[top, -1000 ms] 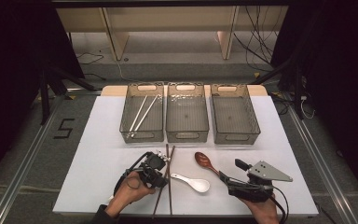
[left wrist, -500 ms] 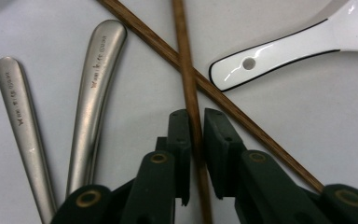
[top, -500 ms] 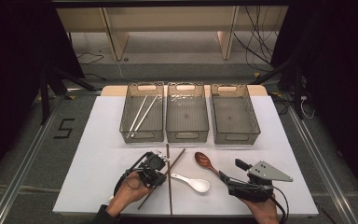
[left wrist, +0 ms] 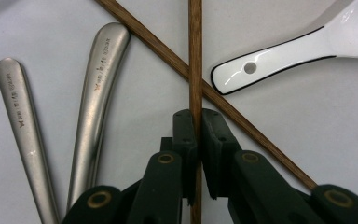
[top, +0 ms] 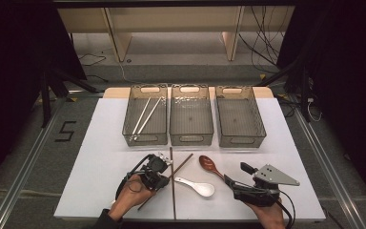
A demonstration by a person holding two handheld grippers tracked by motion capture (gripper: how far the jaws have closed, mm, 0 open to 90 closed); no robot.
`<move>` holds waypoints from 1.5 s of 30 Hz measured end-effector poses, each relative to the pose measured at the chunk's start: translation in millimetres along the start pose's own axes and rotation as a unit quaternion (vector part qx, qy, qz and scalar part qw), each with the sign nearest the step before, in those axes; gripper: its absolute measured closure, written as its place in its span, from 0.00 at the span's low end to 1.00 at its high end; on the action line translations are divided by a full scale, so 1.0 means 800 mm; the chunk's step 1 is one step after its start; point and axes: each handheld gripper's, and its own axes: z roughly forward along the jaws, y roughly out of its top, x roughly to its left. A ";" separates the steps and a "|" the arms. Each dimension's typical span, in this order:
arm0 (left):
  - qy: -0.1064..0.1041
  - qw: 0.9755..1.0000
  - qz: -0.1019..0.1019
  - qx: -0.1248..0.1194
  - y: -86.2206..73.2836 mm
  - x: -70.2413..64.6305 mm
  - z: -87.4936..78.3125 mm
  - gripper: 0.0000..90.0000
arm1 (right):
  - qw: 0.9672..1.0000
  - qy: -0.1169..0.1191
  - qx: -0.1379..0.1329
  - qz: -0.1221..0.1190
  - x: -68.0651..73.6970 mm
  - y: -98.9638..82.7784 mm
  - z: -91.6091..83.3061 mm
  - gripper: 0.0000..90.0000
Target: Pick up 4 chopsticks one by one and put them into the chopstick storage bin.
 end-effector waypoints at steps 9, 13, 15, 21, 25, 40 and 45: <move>-0.020 0.999 0.006 -0.030 0.005 0.004 -0.025 0.94 | 1.000 0.000 -0.001 0.000 0.000 0.000 -0.001 0.29; -0.022 0.999 0.005 -0.045 0.008 0.007 -0.037 0.94 | 1.000 0.001 -0.001 0.001 0.000 0.000 -0.001 0.29; -0.023 0.998 0.003 -0.053 0.009 0.010 -0.043 0.94 | 1.000 0.000 -0.001 0.001 0.000 0.000 -0.001 0.29; -0.021 0.997 -0.009 -0.078 0.014 0.024 -0.058 0.94 | 1.000 0.000 -0.002 0.003 -0.001 0.000 -0.001 0.29; -0.016 0.995 -0.018 -0.093 0.018 0.038 -0.067 0.94 | 1.000 0.000 -0.001 0.003 -0.001 0.000 -0.001 0.29; -0.002 0.990 -0.039 -0.135 0.039 0.071 -0.083 0.94 | 1.000 -0.001 -0.003 0.005 -0.002 0.000 -0.001 0.29; 0.009 0.987 -0.051 -0.153 0.052 0.090 -0.098 0.94 | 1.000 0.000 -0.004 0.007 -0.002 0.000 -0.001 0.29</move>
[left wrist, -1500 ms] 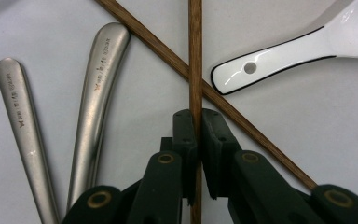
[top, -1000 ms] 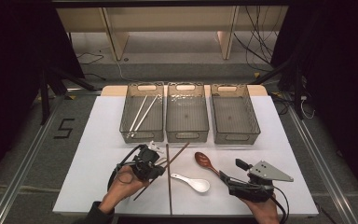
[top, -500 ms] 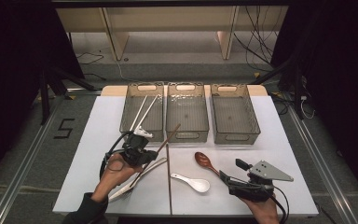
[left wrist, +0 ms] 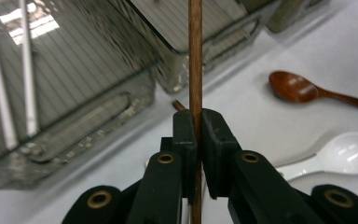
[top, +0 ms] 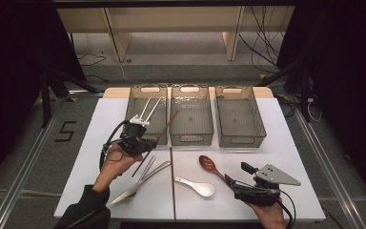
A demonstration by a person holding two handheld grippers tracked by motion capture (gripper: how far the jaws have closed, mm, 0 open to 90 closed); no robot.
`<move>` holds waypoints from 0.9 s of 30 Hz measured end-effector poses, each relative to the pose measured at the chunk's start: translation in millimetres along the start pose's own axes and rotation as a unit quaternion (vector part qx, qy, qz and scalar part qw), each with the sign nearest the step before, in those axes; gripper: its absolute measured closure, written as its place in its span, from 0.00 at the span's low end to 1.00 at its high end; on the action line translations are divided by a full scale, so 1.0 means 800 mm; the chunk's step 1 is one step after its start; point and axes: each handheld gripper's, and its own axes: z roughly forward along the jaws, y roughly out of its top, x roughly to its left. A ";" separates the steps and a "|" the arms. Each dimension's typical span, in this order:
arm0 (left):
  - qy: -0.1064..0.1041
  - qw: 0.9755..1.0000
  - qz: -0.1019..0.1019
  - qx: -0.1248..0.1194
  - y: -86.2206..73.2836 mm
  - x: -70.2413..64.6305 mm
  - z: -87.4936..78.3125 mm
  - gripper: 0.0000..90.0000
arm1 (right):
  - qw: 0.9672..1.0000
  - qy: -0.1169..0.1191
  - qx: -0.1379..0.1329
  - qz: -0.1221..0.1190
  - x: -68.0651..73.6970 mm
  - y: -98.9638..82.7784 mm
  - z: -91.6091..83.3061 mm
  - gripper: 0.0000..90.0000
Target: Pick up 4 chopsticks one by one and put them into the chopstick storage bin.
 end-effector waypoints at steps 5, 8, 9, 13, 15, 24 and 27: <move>0.015 1.000 -0.007 -0.020 0.020 0.020 -0.010 0.94 | 1.000 0.000 0.000 0.000 0.000 0.000 0.000 0.29; 0.024 0.999 -0.011 -0.029 0.029 0.031 -0.014 0.94 | 1.000 0.000 0.000 0.000 0.000 0.000 0.000 0.29; 0.027 0.999 -0.012 -0.030 0.033 0.034 -0.015 0.94 | 1.000 0.000 0.000 0.000 0.000 0.000 0.000 0.29; 0.042 0.998 -0.012 -0.035 0.046 0.048 -0.015 0.94 | 1.000 0.001 0.001 -0.001 0.000 0.000 0.001 0.29; 0.048 0.998 -0.015 -0.037 0.053 0.055 -0.012 0.94 | 1.000 0.001 0.001 0.000 0.000 0.000 0.001 0.29; 0.077 0.996 -0.024 -0.045 0.080 0.087 0.005 0.94 | 1.000 0.002 0.001 0.001 -0.001 0.000 0.001 0.29; 0.086 0.995 -0.029 -0.043 0.089 0.097 0.013 0.94 | 1.000 0.003 0.003 0.000 -0.001 0.000 0.001 0.29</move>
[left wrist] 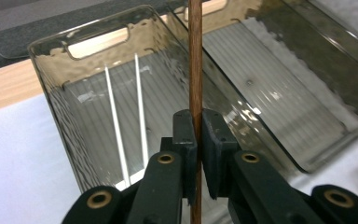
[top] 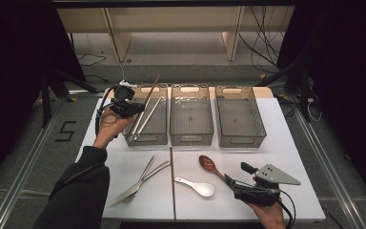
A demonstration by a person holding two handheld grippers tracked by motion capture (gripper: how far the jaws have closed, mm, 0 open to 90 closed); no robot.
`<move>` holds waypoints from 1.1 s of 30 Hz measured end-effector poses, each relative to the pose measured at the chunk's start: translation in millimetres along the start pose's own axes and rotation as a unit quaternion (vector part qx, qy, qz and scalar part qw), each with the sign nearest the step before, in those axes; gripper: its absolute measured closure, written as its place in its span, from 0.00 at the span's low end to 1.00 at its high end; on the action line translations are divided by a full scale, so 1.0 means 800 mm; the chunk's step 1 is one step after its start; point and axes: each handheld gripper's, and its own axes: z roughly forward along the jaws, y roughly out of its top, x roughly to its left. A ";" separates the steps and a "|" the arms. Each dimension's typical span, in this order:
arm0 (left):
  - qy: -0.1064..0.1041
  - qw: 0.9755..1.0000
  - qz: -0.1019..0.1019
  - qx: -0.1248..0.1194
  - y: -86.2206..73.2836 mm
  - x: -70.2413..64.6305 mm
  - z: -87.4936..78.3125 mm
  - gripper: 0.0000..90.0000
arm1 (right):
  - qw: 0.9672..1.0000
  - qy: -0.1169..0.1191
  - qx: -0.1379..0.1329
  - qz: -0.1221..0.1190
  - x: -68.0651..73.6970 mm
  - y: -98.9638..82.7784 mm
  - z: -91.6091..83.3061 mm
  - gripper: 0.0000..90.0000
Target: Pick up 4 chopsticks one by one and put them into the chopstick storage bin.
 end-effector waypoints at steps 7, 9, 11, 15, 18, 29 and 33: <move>0.014 1.000 0.002 -0.003 0.015 0.011 0.017 0.94 | 1.000 0.002 0.000 0.001 0.000 0.000 0.001 0.29; 0.018 1.000 -0.001 -0.006 0.018 0.014 0.021 0.94 | 1.000 0.003 0.000 0.000 0.000 0.000 0.000 0.29; 0.021 1.000 -0.002 -0.009 0.021 0.018 0.024 0.94 | 1.000 0.002 -0.002 0.001 0.000 0.000 0.000 0.29; 0.024 1.000 -0.011 -0.012 0.021 0.025 0.032 0.94 | 1.000 0.003 0.000 0.000 0.000 0.000 0.000 0.29; 0.026 1.000 -0.012 -0.010 0.017 0.028 0.039 0.94 | 1.000 0.004 0.000 0.000 0.001 0.000 0.001 0.29; 0.028 1.000 -0.009 -0.008 0.003 0.028 0.053 0.93 | 1.000 0.005 0.000 -0.001 0.001 -0.001 0.001 0.29; 0.032 0.999 -0.004 -0.004 0.001 0.025 0.057 0.93 | 1.000 0.005 0.000 0.000 0.001 -0.001 0.002 0.29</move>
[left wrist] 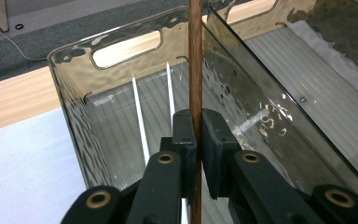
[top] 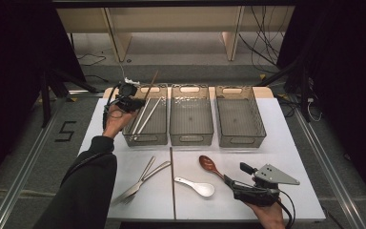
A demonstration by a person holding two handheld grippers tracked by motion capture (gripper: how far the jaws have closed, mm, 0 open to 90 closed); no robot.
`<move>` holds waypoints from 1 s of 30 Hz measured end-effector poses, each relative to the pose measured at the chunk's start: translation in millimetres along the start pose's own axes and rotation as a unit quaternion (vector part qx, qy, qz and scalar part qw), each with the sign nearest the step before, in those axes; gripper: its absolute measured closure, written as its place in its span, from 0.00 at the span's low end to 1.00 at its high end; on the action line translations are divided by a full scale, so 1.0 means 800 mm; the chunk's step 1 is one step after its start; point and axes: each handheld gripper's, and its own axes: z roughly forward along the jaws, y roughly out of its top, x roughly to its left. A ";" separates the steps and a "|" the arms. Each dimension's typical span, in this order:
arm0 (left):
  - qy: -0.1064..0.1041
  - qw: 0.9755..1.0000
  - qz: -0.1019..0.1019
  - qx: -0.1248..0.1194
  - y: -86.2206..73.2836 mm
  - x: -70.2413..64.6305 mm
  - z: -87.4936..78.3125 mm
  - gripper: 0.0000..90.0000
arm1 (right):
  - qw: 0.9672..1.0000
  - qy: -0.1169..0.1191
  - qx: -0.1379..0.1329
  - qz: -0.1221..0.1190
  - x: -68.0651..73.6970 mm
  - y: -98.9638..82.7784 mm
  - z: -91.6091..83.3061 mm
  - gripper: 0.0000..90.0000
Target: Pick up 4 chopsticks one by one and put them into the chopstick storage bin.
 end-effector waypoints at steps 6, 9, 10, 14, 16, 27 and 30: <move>0.002 1.000 -0.004 0.017 -0.008 0.001 0.009 0.93 | 1.000 0.001 0.000 -0.001 0.000 0.000 0.000 0.29; 0.000 1.000 -0.008 0.021 -0.012 0.002 0.013 0.93 | 1.000 0.001 0.000 0.001 0.000 0.000 0.000 0.29; 0.000 1.000 -0.007 0.023 -0.013 0.002 0.014 0.92 | 1.000 0.001 0.000 0.000 0.000 0.000 0.000 0.29; -0.001 0.999 -0.015 0.033 -0.016 0.002 0.017 0.90 | 1.000 0.001 0.000 0.000 0.000 0.000 0.000 0.29; -0.001 0.999 -0.021 0.034 -0.017 0.002 0.016 0.88 | 1.000 0.001 0.000 0.000 0.000 0.000 0.000 0.29; -0.028 0.996 -0.058 0.068 -0.022 -0.013 -0.023 0.49 | 1.000 -0.001 -0.001 0.000 0.000 0.000 -0.001 0.29; -0.035 0.995 -0.062 0.072 -0.031 -0.023 -0.039 0.42 | 1.000 -0.002 0.000 0.000 0.001 0.000 -0.001 0.29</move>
